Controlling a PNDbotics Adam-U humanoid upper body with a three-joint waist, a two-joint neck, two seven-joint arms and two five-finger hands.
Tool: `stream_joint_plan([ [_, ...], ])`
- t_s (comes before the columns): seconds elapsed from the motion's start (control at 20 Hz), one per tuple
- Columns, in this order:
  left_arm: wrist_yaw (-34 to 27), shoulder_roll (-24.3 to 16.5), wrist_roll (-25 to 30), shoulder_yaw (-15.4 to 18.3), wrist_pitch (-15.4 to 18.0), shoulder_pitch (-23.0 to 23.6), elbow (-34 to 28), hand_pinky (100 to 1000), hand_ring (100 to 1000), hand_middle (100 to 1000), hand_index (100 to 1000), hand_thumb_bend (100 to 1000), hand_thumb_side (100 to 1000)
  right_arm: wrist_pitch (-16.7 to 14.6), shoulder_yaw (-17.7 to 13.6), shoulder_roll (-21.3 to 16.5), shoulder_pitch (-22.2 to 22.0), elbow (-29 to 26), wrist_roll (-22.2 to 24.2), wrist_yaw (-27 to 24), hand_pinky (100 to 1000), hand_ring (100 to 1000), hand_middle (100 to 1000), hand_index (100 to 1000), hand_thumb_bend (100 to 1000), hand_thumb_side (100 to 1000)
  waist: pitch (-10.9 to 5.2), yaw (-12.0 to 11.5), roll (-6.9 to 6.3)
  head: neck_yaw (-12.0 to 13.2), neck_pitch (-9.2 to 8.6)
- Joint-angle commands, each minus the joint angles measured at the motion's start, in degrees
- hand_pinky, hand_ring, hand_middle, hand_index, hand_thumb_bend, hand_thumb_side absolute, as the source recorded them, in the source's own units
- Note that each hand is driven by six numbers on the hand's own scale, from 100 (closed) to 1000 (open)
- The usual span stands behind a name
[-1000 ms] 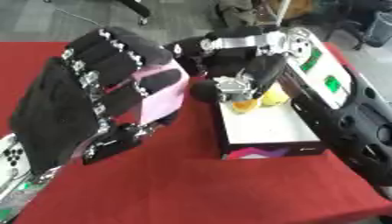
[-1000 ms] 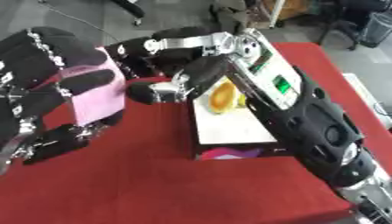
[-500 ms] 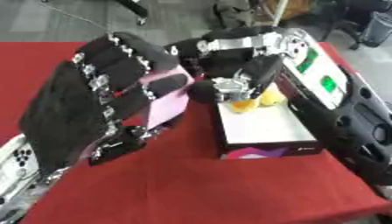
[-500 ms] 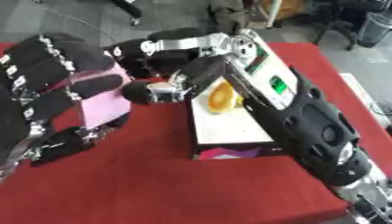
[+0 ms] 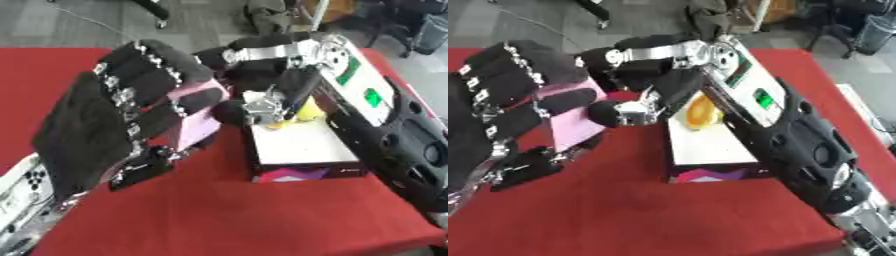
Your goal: Pick up the objects with one hand, pass them to the other hand, and then place them into the box on the other side of the table.
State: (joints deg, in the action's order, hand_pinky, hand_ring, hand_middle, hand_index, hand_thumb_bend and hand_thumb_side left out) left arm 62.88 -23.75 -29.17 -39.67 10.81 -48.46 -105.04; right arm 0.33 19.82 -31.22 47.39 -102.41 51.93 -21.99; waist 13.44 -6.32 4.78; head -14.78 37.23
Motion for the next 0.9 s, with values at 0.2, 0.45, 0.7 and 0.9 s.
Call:
stream_joint_plan([
  [0.2, 1.44, 0.84, -1.14, 0.63, -0.44, -1.15, -0.07, 675, 668, 652, 579, 107, 100, -0.36, 0.32, -0.29, 1.04, -1.14, 0.04, 0.34, 1000, 1000, 885, 1000, 100, 484, -1.13, 0.01, -0.09, -0.33, -0.13],
  [0.45, 1.66, 1.03, -1.28, 0.54, -0.26, -1.17, 0.06, 676, 670, 653, 581, 114, 100, 0.10, 0.70, -0.32, 0.98, -1.28, 0.04, 0.19, 1000, 1000, 875, 1000, 100, 418, -1.16, 0.01, -0.08, -0.43, -0.15],
  [0.7, 1.55, 1.16, -1.36, 0.57, -0.05, -1.17, 0.01, 676, 670, 653, 582, 115, 100, 1.69, 0.64, -0.21, 0.91, -0.85, 0.04, -0.57, 1000, 1000, 789, 1000, 100, 450, -1.14, -0.01, -0.06, -0.44, -0.16],
  [0.9, 1.52, 1.18, -1.39, 0.54, 0.09, -1.04, 0.07, 678, 672, 655, 587, 103, 100, 3.79, -0.10, -0.12, 0.83, -0.18, -0.03, -2.44, 1000, 1000, 597, 1000, 100, 480, -1.16, -0.02, -0.04, -0.38, -0.23],
])
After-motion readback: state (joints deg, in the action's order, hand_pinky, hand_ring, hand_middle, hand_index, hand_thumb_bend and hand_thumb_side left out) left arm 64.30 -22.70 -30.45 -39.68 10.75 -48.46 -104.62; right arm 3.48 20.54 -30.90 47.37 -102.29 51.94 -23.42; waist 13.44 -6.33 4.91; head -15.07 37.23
